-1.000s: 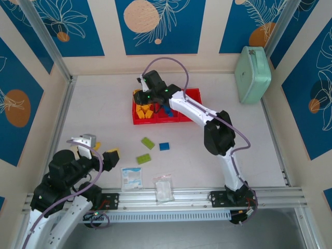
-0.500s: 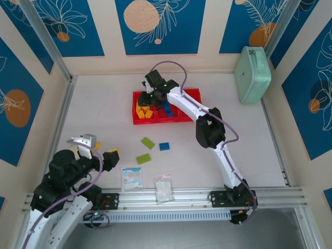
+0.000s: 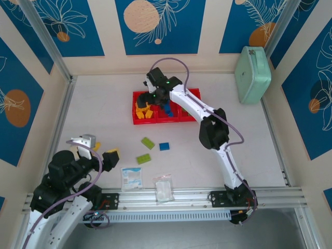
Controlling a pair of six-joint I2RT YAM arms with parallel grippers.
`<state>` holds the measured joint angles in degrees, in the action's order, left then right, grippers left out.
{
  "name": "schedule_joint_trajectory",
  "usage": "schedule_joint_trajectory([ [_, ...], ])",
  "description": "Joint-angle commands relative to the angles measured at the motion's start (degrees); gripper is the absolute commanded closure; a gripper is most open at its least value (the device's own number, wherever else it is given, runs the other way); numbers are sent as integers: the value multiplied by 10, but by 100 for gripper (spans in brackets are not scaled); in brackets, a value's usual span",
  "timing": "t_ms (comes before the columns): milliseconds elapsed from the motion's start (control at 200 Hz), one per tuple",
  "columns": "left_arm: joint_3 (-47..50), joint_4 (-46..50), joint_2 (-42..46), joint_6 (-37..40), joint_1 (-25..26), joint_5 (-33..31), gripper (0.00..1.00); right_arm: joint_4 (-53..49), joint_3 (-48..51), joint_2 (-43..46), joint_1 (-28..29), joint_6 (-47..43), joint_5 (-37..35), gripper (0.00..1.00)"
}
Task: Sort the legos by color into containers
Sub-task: Place the lego in the container, then pick up the lego from the center of the table.
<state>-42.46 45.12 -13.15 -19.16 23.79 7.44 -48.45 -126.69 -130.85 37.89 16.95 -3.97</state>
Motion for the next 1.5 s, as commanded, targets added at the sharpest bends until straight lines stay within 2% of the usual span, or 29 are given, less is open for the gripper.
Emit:
schedule_joint_trajectory([
  [0, 5, -13, 7, 2, -4, 11, 1, 27, 109, 138, 18, -152, -43, 10],
  [75, 4, -12, 10, 3, -4, 1, 1, 109, 242, 228, 29, -230, -45, 10],
  [235, 8, -17, 19, 4, -4, -1, 1, 253, 490, 394, 40, -407, 26, 9],
  [290, 10, -20, 17, 5, -4, 5, 1, 288, 563, 437, 41, -475, 61, 7],
  [350, 11, -21, 13, 6, -4, 10, 1, 303, 606, 464, 42, -501, 78, 2],
  [490, 11, -22, -6, 8, -4, 29, 1, 264, 615, 452, 48, -511, 82, 0],
  [645, 9, -19, -28, 7, -4, 36, 1, 254, 627, 403, 68, -548, 47, 0],
  [885, 8, -16, -37, 5, -4, 34, 1, 217, 584, 305, 96, -559, -28, 0],
  [1186, 8, -15, -39, 4, -4, 31, 1, 209, 581, 248, 81, -563, -18, 3],
  [1306, 8, -16, -43, 4, -4, 31, 1, 205, 565, 230, 72, -538, -10, 9],
  [1496, 8, -14, -46, 4, -4, 29, 1, 178, 542, 195, 82, -547, -50, 22],
])
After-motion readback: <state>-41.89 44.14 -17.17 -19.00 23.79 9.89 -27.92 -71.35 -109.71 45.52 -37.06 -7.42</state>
